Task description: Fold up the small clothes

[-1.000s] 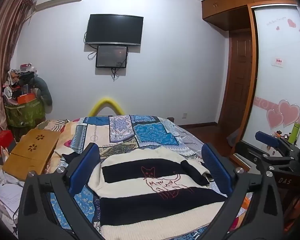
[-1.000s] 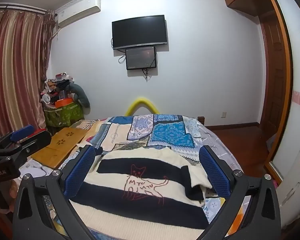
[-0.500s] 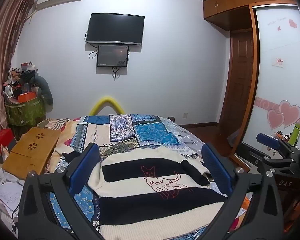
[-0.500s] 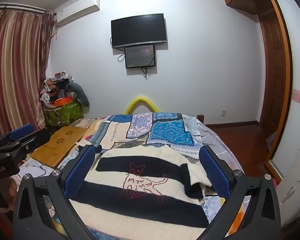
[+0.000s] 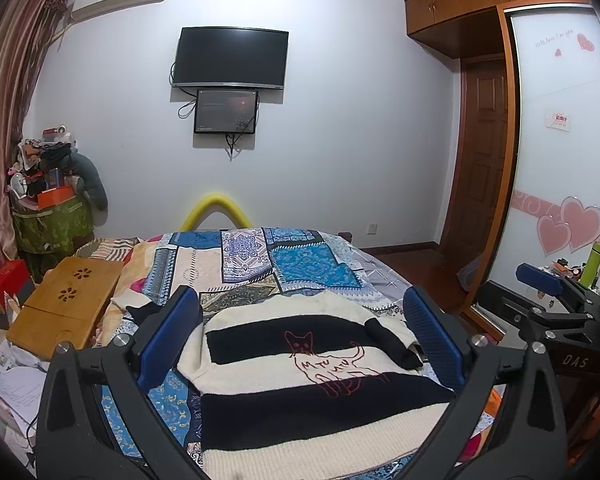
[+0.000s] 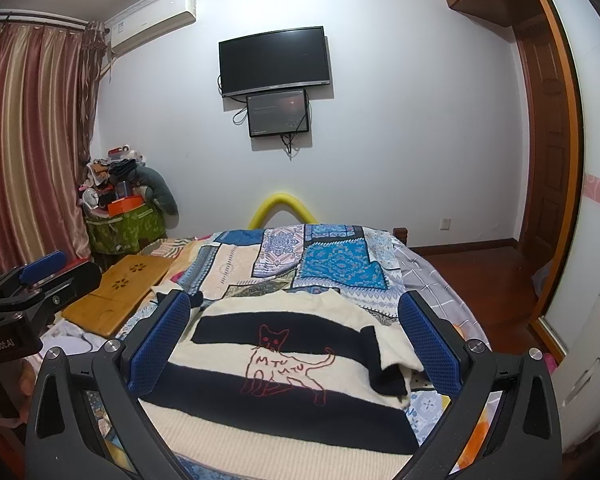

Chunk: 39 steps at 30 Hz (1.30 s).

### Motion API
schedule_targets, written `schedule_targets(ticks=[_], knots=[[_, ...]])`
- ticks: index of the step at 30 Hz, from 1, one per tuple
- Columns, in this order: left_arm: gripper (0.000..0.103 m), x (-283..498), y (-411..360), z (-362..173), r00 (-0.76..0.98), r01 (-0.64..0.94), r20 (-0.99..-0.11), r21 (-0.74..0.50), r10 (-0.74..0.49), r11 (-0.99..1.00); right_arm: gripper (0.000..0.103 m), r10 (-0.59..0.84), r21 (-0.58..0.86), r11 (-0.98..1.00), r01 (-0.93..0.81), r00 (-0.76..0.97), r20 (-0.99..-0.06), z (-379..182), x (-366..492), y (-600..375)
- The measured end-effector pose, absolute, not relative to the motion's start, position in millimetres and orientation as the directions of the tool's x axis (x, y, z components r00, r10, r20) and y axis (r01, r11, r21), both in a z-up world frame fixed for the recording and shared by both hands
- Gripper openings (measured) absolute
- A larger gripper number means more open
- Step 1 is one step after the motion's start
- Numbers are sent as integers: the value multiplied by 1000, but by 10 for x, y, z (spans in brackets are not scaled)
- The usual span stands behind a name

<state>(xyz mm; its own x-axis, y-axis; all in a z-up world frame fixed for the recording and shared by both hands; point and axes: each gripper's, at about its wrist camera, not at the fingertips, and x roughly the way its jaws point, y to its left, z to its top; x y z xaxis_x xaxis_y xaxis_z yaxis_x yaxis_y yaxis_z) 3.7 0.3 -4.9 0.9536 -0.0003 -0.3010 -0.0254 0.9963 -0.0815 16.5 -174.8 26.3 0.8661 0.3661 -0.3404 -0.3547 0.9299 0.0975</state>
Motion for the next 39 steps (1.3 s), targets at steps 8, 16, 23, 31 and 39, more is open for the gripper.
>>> schedule_targets(ticks=[8,16,23,31,39], knots=[[103,39,-4,-54,955,-24,-297,-76,1,997,103,365,92,930,-355,868,-338,259,163,-1750],[103,32,-6,-59,955,-24,-298,-78,0,997,103,365,92,930,-356,867,-338,259,158,-1741],[103,28,-14,-56,955,-23,-297,-76,-1,997,103,365,92,930,-355,868,-336,258,156,-1738],[103,26,-22,-43,956,-21,-295,-75,-2,997,103,366,92,930,-357,868,-336,263,152,-1736],[103,24,-29,-42,956,-22,-293,-72,0,997,103,366,93,930,-356,868,-335,263,149,-1733]])
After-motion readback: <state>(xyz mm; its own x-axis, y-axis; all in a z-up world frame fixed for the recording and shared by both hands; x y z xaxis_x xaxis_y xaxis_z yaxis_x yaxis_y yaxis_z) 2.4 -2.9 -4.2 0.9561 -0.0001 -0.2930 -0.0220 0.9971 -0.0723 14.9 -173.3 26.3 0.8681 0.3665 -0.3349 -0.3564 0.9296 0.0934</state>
